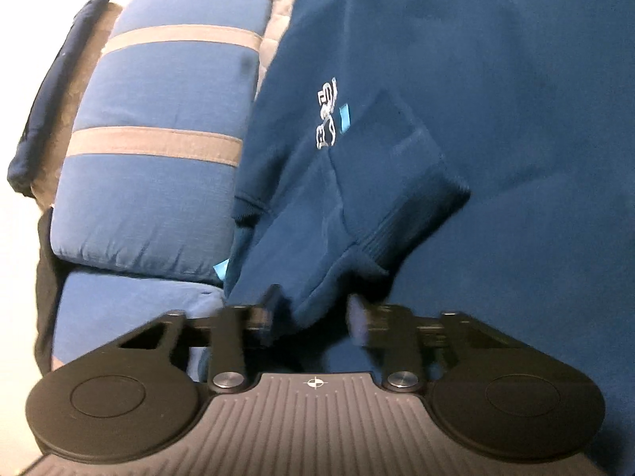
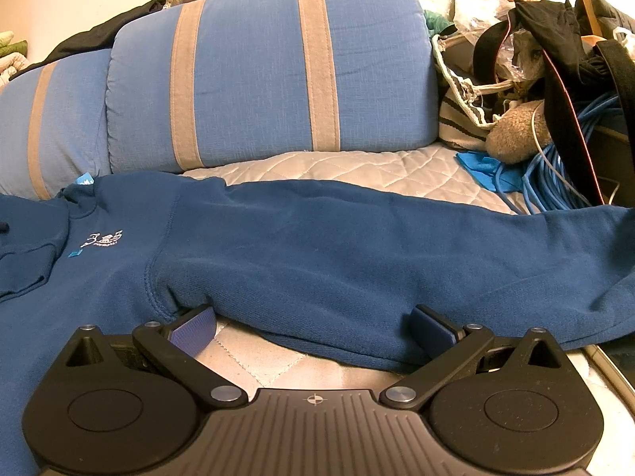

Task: Fold clothes
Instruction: 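Grasp a sweatshirt sleeve with the left gripper, then pull the sleeve outward toward the cream comforter with the left gripper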

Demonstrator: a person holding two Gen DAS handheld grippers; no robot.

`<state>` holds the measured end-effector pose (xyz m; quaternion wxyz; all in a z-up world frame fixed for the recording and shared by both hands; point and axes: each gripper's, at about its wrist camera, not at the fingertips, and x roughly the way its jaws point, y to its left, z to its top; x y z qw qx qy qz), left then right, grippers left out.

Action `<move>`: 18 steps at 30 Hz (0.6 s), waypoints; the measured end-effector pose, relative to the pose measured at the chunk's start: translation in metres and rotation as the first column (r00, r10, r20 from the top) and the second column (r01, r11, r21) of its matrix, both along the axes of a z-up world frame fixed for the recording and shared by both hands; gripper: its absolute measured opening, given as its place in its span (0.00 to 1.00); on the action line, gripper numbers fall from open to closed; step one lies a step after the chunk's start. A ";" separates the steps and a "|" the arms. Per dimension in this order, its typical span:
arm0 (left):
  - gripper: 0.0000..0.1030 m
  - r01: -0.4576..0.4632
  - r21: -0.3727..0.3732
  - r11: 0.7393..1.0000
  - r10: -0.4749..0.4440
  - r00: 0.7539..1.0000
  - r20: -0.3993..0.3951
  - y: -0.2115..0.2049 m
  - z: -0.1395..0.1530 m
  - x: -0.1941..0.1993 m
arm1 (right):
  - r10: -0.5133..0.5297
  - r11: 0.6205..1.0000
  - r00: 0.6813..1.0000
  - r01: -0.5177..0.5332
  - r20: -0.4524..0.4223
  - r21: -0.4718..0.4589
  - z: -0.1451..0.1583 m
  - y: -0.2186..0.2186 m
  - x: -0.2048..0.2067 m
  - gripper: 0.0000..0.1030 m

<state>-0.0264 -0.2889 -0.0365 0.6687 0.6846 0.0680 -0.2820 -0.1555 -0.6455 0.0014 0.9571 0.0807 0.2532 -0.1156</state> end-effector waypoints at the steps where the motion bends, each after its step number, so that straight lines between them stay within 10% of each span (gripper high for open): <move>1: 0.13 -0.009 -0.007 1.000 0.009 1.000 0.004 -0.001 0.001 0.001 | -0.001 1.000 1.000 0.001 -0.002 -0.002 0.000 0.000 0.000 1.00; 7: 0.08 -0.155 -0.233 0.960 0.133 0.985 -0.108 0.000 0.046 0.007 | -0.004 1.000 1.000 0.004 -0.012 -0.014 0.001 0.001 0.001 1.00; 18: 0.08 -0.407 -0.557 0.724 0.297 0.913 -0.280 0.045 0.135 0.017 | 0.008 1.000 0.995 -0.006 -0.102 0.023 0.025 0.007 0.002 1.00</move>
